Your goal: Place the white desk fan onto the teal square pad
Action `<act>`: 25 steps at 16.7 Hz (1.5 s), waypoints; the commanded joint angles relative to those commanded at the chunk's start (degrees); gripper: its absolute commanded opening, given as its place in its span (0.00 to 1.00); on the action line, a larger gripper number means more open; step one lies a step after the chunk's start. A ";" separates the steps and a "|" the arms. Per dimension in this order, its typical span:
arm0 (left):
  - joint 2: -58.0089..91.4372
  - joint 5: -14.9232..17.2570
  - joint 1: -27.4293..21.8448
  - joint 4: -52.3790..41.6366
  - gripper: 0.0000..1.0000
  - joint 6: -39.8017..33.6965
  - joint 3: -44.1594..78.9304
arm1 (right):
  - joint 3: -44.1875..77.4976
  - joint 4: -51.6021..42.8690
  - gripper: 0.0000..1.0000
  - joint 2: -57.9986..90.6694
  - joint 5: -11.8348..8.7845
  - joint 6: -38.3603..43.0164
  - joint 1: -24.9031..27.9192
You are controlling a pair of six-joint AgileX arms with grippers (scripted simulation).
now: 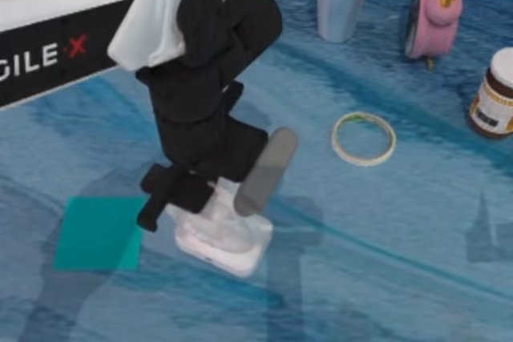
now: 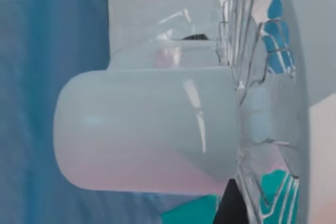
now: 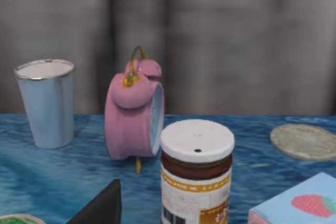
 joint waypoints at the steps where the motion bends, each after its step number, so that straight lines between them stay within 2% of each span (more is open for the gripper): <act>1: -0.04 0.00 0.14 -1.50 0.00 0.00 1.42 | 0.00 0.00 1.00 0.00 0.00 0.00 0.00; 6: -0.55 -0.01 0.80 -8.71 0.00 -0.12 8.30 | 0.00 0.00 1.00 0.00 0.00 0.00 0.00; 12: -0.95 0.01 1.41 -8.86 0.00 -0.11 7.85 | 0.00 0.00 1.00 0.00 0.00 0.00 0.00; 15: -4.00 0.22 7.19 -8.81 0.00 -0.62 4.74 | 0.00 0.00 1.00 0.00 0.00 0.00 0.00; 20: -11.12 0.66 22.12 -8.66 0.00 -1.55 -2.45 | 0.00 0.00 1.00 0.00 0.00 0.00 0.00; 22: -12.98 0.79 25.00 -8.58 0.00 -1.83 -4.24 | 0.00 0.00 1.00 0.00 0.00 0.00 0.00; 25: -13.40 0.82 25.57 -8.55 0.00 -1.90 -4.63 | 0.00 0.00 1.00 0.00 0.00 0.00 0.00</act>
